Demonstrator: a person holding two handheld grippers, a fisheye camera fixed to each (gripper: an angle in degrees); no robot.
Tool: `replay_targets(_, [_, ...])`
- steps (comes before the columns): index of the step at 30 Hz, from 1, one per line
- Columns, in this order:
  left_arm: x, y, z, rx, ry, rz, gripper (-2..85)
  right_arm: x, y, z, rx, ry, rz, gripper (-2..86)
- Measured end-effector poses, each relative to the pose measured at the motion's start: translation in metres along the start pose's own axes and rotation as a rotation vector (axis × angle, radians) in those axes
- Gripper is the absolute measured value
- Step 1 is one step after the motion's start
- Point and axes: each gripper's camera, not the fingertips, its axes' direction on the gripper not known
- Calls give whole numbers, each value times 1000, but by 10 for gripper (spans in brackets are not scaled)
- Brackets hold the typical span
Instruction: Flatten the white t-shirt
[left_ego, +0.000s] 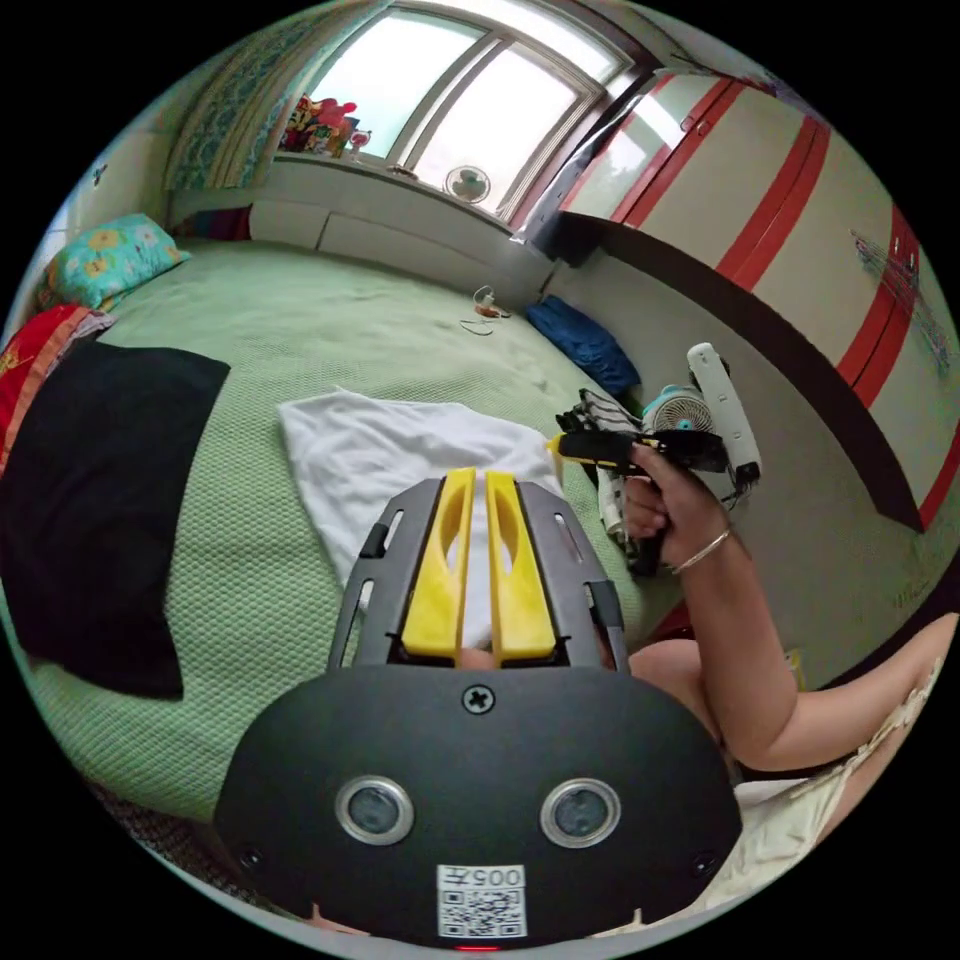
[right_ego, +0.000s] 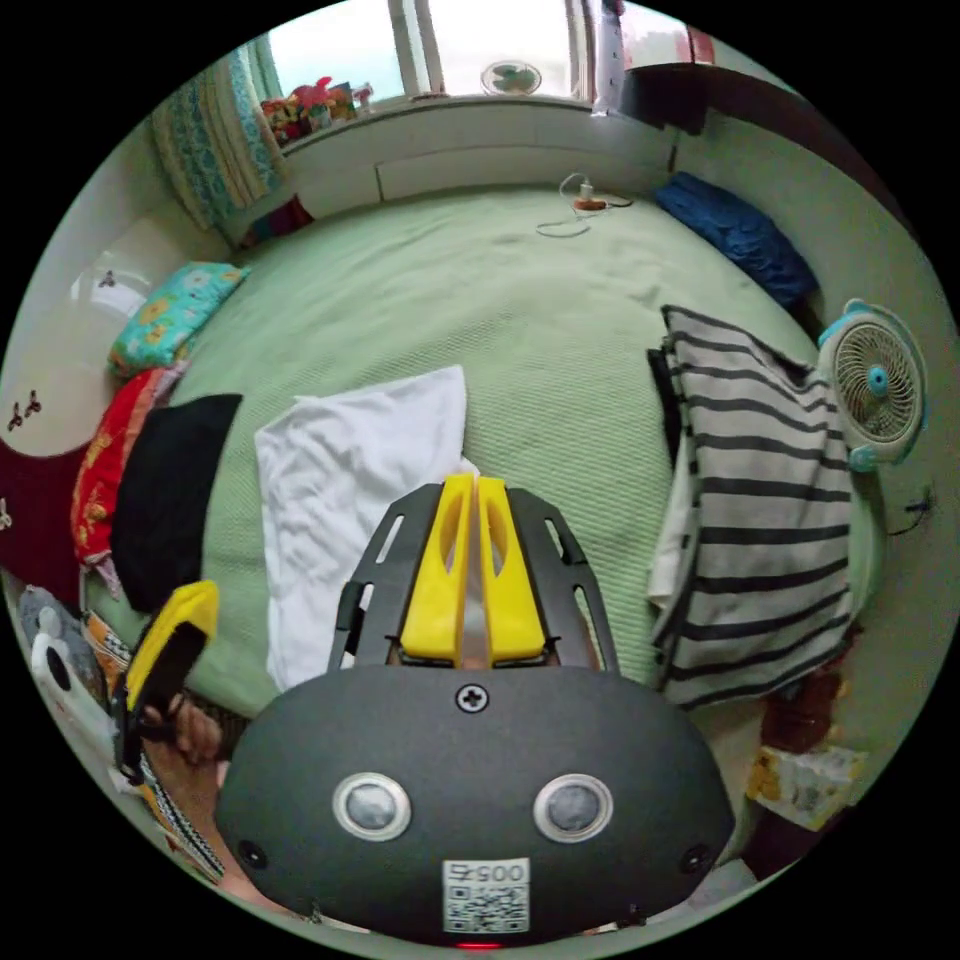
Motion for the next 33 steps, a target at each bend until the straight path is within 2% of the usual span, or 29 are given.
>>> replay_targets(2, [-12,0,14,-21,-30,-50,47,10,-3,14,-84,92,14,-10])
replay_targets(5, [-32,-4,42,-50,-50,-109,81,20,-4,-6,49,211,100,-5])
replay_targets(6, [-39,-9,56,-80,-66,-130,105,19,-3,-14,102,201,112,-4])
replay_targets(8, [-45,-18,76,-122,-103,-132,141,10,6,-40,271,39,60,18])
replay_targets(10, [-51,-27,99,-114,-147,-135,159,-3,6,-41,292,-31,-24,55])
replay_targets(13, [-59,-37,133,-121,-198,-165,183,-20,-6,-15,228,-28,-76,75])
replay_targets(16, [-63,-40,183,-258,-206,-162,218,-28,-20,15,151,-46,-100,77])
replay_targets(19, [-53,-43,209,-300,-328,-112,203,-37,-31,43,87,-30,-155,71])
replay_targets(22, [-48,-48,226,-336,-364,-113,180,-43,-42,68,-15,-57,-120,41])
replay_targets(23, [-47,-49,227,-327,-348,-112,176,-46,-44,74,-27,-47,-107,29])
replay_targets(25, [-47,-52,233,-299,-249,-118,104,-55,-46,76,-32,-21,-123,11])
replay_targets(27, [-43,-57,233,-244,-272,-93,71,-63,-46,70,3,-29,-161,-5])
replay_targets(29, [-34,-61,227,-114,-362,8,67,-63,-40,43,258,-108,-143,-14])
replay_targets(31, [-28,-55,217,109,-495,107,72,-63,-37,29,431,-140,-89,-15])
replay_targets(33, [-37,-49,215,152,-531,87,103,-71,-38,30,510,-116,-66,-12])
